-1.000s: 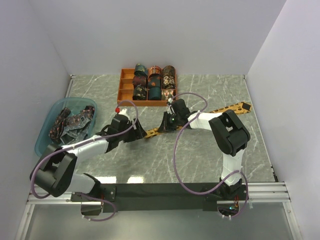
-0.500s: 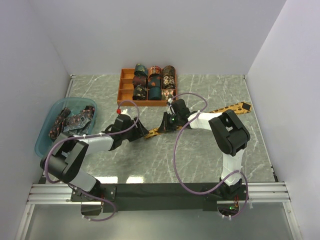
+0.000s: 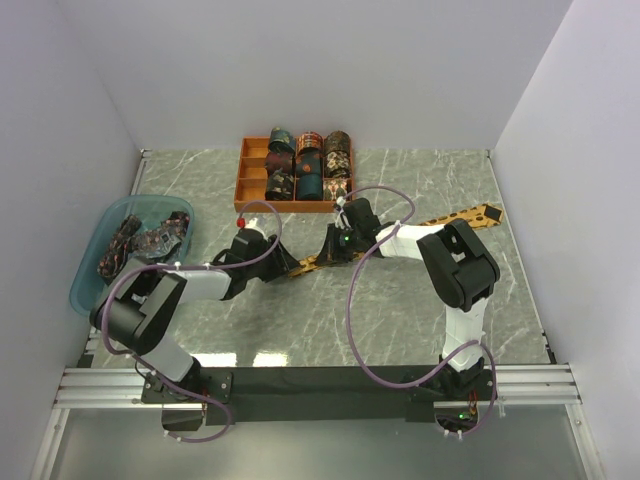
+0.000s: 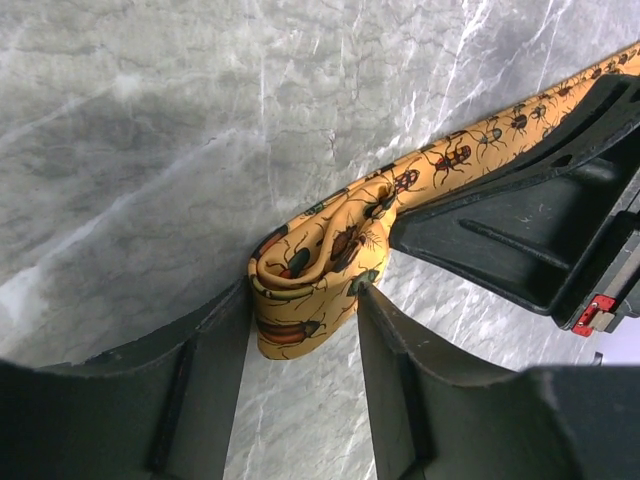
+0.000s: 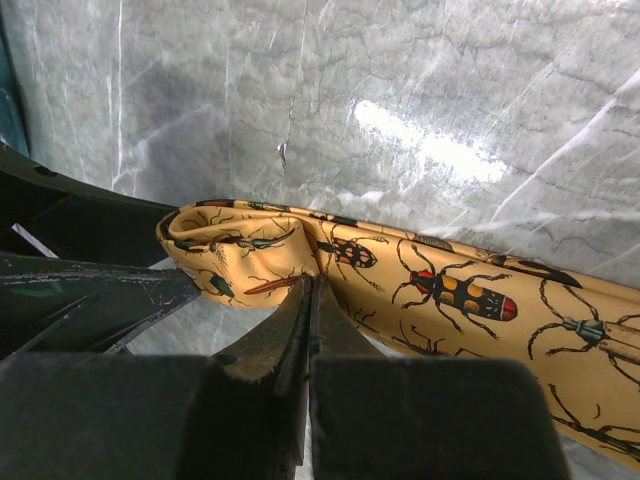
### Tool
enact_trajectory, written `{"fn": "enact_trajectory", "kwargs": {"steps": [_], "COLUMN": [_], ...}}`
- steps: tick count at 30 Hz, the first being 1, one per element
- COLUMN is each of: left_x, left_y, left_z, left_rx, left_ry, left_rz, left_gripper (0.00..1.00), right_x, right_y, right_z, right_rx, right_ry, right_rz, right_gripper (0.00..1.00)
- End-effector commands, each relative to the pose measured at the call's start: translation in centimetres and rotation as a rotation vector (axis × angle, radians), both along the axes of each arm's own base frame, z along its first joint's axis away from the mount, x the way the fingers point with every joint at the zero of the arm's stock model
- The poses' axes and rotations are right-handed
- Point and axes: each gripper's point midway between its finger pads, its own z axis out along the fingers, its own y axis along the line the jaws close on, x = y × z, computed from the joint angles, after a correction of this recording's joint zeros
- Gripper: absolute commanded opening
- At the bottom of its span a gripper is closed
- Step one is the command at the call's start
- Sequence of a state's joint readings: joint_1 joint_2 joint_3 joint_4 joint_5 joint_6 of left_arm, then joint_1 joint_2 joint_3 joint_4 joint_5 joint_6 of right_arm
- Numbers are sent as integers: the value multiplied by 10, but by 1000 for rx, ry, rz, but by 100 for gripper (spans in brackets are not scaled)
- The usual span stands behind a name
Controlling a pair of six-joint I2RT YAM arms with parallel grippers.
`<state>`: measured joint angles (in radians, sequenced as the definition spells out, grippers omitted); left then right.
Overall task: Roll the ties
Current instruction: Roll the tie
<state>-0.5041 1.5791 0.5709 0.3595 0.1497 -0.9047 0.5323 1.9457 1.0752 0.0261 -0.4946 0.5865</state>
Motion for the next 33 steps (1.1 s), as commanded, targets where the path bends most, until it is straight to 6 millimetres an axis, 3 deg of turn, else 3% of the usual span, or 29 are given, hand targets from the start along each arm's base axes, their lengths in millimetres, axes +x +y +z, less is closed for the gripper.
{"fn": "enact_trajectory", "kwargs": {"steps": [1, 6, 9, 10, 15, 20, 26, 30, 31, 33], "left_x": [-4, -8, -7, -7, -3, 1, -9, -24, -35, -37], "left_y": [-3, -1, 0, 1, 3, 5, 24, 51, 60, 65], "left_z": [-6, -11, -12, -14, -11, -5, 4, 8, 6, 13], "left_rx": [-4, 15, 25, 33, 59, 95, 228, 368, 404, 436], "left_ry": [27, 49, 54, 59, 49, 39, 83, 134, 179, 172], "left_rz": [-21, -21, -21, -17, -17, -26, -43, -62, -73, -101], "left_gripper": [52, 50, 43, 37, 26, 2, 1, 1, 1, 1], "right_x": [4, 4, 5, 5, 4, 6, 5, 3, 2, 4], "right_y": [-1, -1, -2, -2, -3, -7, -9, -6, -6, -3], "right_z": [-2, -4, -4, -5, -3, 4, 28, 56, 58, 67], "right_rx": [-1, -3, -5, -7, -12, -31, -60, -69, -75, -79], "right_ry": [2, 5, 4, 4, -1, -36, -69, -132, -140, -174], "right_rz": [-7, -9, -9, -8, -7, -16, -2, 3, 6, 9], "right_gripper": [0, 0, 0, 0, 0, 0, 1, 18, 19, 20]}}
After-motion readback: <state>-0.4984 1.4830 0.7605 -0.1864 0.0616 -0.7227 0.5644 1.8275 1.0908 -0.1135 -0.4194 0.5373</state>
